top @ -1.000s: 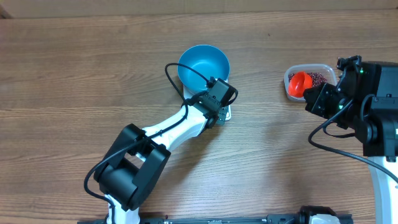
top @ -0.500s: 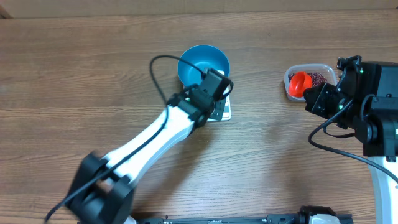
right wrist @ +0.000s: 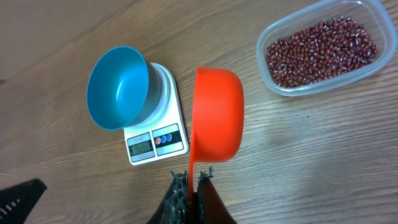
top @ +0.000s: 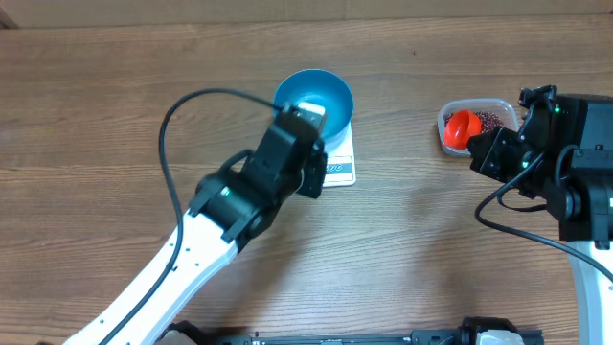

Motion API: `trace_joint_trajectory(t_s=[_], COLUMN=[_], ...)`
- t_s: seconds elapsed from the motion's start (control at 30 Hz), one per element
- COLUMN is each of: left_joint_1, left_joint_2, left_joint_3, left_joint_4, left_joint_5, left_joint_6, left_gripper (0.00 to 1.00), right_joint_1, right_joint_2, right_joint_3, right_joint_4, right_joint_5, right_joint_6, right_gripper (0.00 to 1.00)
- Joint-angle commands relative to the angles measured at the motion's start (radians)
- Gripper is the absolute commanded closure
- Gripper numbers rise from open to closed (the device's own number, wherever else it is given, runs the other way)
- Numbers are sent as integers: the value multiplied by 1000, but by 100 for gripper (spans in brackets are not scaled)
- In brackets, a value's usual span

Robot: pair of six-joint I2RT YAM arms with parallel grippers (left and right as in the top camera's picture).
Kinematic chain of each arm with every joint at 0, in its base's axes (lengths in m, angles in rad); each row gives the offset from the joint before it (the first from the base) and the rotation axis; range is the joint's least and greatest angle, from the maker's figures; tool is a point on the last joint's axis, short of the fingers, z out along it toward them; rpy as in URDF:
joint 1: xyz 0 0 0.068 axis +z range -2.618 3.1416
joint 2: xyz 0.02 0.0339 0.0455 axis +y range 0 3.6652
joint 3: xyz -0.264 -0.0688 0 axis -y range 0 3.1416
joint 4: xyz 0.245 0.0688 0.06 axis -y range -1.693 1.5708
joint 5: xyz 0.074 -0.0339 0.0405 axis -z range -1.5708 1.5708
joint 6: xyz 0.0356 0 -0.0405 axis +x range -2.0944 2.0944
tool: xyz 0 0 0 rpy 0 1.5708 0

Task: Scoop item into bowl and weigh 150g on scale
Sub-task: 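Withdraw left gripper from the scale toward the front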

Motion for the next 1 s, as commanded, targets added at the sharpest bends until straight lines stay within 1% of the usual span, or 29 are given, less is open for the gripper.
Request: trace_joint_trajectory(t_s=[0.0,0.07,0.1,0.27,0.33,0.4,0.47,0.67,0.7,0.73,0.77,0.8,0.87,0.9,0.93,0.97], left_joint_1=[12,31,48,174,219,246,253,244,244,244,244,244,244,244,244,244], left_joint_2=[-59,-100,-122,-173,-169,-162,-147,-110,-106,-106,-106,-106,-106,-106,-106,-106], left_joint_3=[-126,-188,-217,-308,-330,-346,-349,-349,-349,-349,-349,-349,-349,-349,-349,-349], left_joint_4=[36,69,84,101,109,112,111,110,110,109,109,110,110,110,109,109], left_joint_5=[6,26,52,237,273,275,276,278,278,278,278,278,278,278,278,278], left_joint_6=[27,41,68,290,379,441,465,463,457,451,450,450,450,450,450,450], left_gripper=[96,96,96,96,96,96,96,94,87,71,59,58,52,40,16,0], right_joint_1=[-5,-5,-5,-5,-5,-5,-5,-5,-5,-5,-5,-5,-5,-5,-5,-5], right_joint_2=[0,3,5,18,24,29,31,31,31,31,31,31,31,31,31,31], right_joint_3=[29,29,29,29,29,29,29,29,29,29,29,29,29,29,29,29], right_joint_4=[8,6,5,5,6,6,6,2,2,2,2,2,2,2,2,2], right_joint_5=[10,10,10,10,10,10,10,10,10,10,10,10,10,10,10,10], right_joint_6=[-8,-8,-8,-7,-7,-8,-8,-8,-8,-8,-8,-8,-8,-8,-8,-8], right_gripper=[96,96,96,96,96,96,96,96,96,96,96,96,96,96,96,96])
